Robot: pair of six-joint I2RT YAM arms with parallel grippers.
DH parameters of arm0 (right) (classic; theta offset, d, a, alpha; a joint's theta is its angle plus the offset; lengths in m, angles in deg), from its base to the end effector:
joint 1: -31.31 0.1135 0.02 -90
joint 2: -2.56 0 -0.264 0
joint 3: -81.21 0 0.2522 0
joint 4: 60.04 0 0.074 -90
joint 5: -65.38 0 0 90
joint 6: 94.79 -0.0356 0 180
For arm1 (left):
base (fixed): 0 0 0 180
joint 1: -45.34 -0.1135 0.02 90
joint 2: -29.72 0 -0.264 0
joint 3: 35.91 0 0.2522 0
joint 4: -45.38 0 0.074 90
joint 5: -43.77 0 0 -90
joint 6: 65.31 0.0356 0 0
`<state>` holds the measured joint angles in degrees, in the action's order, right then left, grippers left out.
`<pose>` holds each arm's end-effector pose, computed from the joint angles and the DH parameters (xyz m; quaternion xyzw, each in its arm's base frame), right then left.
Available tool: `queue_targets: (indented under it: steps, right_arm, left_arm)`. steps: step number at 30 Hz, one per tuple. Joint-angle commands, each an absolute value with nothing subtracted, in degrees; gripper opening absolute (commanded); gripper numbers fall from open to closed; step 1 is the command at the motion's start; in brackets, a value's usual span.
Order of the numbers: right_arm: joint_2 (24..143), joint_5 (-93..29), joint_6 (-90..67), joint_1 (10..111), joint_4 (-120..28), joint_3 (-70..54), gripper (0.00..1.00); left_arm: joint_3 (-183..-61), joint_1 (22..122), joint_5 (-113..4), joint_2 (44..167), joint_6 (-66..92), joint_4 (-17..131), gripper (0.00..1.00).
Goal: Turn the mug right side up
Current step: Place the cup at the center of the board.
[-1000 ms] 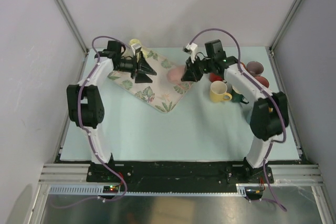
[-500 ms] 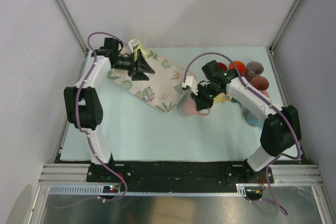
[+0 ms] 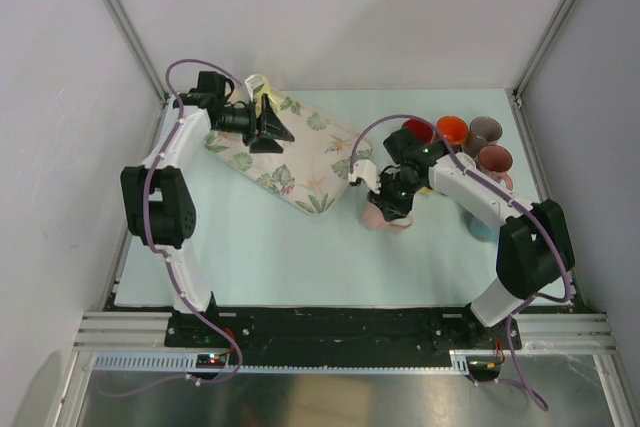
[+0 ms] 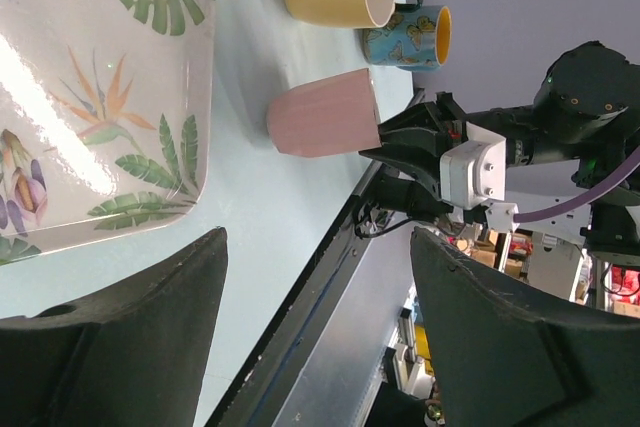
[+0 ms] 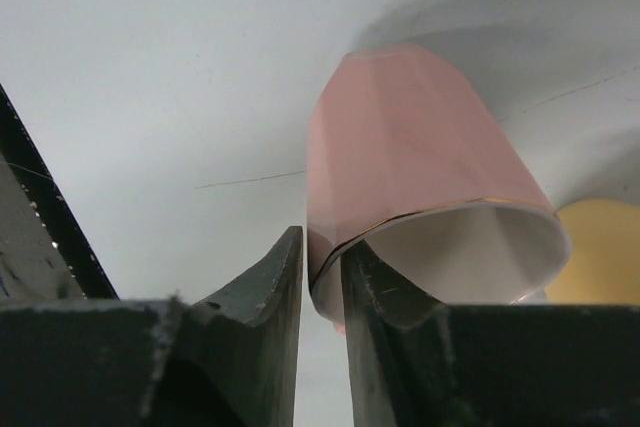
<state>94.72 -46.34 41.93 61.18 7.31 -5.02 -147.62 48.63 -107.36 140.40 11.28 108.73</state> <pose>0.2636 0.1666 0.2487 -0.6236 0.7456 0.1635 0.1686 0.4053 -0.0545 0.2843 0.0474 0.8435 -0.5184 0.1321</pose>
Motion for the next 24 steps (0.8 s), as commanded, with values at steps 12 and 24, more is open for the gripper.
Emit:
queue_targets:
  steps: [12, 24]
  right_arm:
    - [87.3, -48.2, 42.6, 60.2, 4.7, -4.3, 0.45]
    - [95.1, -52.2, 40.7, 60.6, -1.3, -7.2, 0.47]
  left_arm:
    - [-147.4, 48.4, -107.4, 135.7, 13.4, 109.0, 0.77]
    - [-146.6, 48.6, -108.6, 135.7, 13.1, 109.1, 0.78]
